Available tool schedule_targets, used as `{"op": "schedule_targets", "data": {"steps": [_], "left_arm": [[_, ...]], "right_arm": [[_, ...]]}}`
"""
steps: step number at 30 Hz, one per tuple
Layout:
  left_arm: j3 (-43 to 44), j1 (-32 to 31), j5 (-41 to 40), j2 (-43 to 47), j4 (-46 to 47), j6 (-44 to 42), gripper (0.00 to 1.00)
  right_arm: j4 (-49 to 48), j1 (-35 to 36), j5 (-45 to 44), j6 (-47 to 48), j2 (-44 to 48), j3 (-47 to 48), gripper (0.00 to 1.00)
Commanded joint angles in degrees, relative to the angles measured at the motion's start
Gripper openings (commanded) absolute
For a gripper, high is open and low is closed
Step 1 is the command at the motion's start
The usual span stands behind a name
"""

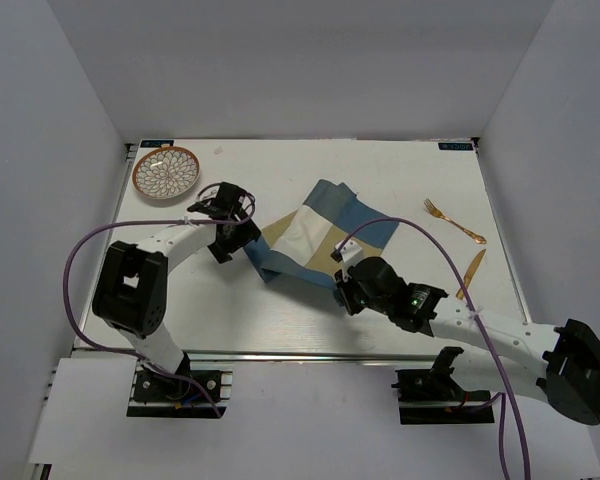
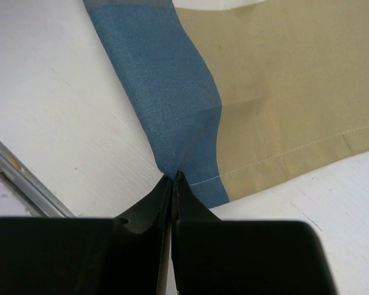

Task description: Set the dinner table for one person

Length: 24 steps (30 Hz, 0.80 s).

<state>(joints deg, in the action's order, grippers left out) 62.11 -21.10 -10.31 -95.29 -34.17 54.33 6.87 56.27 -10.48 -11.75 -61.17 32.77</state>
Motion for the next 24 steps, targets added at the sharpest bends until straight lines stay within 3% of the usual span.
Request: {"op": "schedule_targets", "data": {"steps": [1,6,14,19,23,24], "left_arm": [[3.36,0.36,-2.18,-0.77,1.83,0.34,0.88],[6.09,0.36,-0.68,-7.0,-0.54,1.3,0.68],[7.67,0.36,-1.47,-12.73,-0.89,0.87,0.67],[7.68,0.36,-1.91,-15.97,-0.98,0.69,0.36],[10.21,0.89,-2.35,-19.05,-2.29,-0.79,0.0],[11.01,0.89,-2.52,-19.41,-2.3,-1.24,0.0]], "right_arm": [[-1.42,0.16,2.22,-1.08,2.45,-0.96,0.0],[-1.78,0.24,2.83,-1.52,3.07,-1.31,0.0],[-1.86,0.24,4.06,-1.61,3.6,-1.05,0.0],[-1.51,0.24,4.94,-2.14,5.35,-0.78,0.0],[-1.25,0.15,5.12,-2.31,8.07,-0.52,0.0],[-1.07,0.16,4.86,-2.31,8.43,-0.52,0.0]]}}
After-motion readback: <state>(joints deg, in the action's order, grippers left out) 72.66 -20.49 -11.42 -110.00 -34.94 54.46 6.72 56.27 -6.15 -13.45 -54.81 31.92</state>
